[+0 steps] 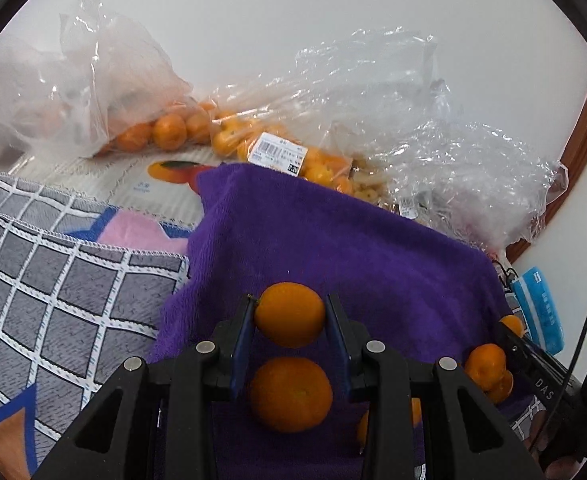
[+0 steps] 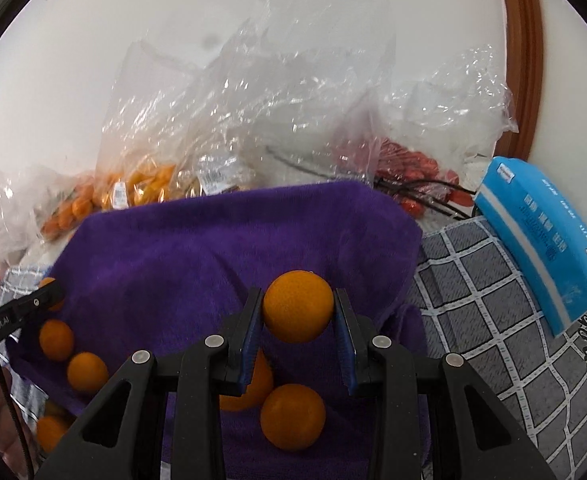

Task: Organize fruits
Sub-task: 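Carry both oranges over the purple towel and lower them, then open both tools to release the oranges onto the towel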

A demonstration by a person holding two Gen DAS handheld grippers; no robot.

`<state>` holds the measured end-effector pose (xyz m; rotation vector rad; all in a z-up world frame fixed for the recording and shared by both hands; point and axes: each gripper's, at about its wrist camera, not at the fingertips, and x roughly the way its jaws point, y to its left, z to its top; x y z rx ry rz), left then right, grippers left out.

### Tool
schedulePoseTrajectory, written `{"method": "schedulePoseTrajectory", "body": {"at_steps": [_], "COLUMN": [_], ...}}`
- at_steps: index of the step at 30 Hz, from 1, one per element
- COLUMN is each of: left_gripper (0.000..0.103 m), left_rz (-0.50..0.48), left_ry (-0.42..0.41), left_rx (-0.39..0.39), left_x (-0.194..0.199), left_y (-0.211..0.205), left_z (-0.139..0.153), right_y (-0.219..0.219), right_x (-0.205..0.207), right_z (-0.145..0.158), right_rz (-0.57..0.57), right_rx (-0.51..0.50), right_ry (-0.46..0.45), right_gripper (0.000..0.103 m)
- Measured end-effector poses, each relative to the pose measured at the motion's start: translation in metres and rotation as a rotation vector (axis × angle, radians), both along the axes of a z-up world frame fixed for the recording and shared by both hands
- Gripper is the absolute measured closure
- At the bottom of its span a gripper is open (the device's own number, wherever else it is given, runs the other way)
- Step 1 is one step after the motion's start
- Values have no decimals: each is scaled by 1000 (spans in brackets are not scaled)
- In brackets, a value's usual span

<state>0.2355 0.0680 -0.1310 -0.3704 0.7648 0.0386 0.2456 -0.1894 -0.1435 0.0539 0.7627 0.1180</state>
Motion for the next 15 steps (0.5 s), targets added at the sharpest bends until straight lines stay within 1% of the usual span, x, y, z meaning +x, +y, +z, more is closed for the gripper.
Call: {"method": "schedulePoseTrajectory", "body": {"at_steps": [15], "left_gripper": [70], "left_rz": [0], "left_ry": [-45], "left_rx": [10], "left_x": [-5], "left_y": [-4], "left_z": [-1], "right_y": [-4], "right_x": [0], "right_z": [-6], "right_rz": [-2], "right_rx": [25], "right_ry": [-9], "right_gripper": [69]}}
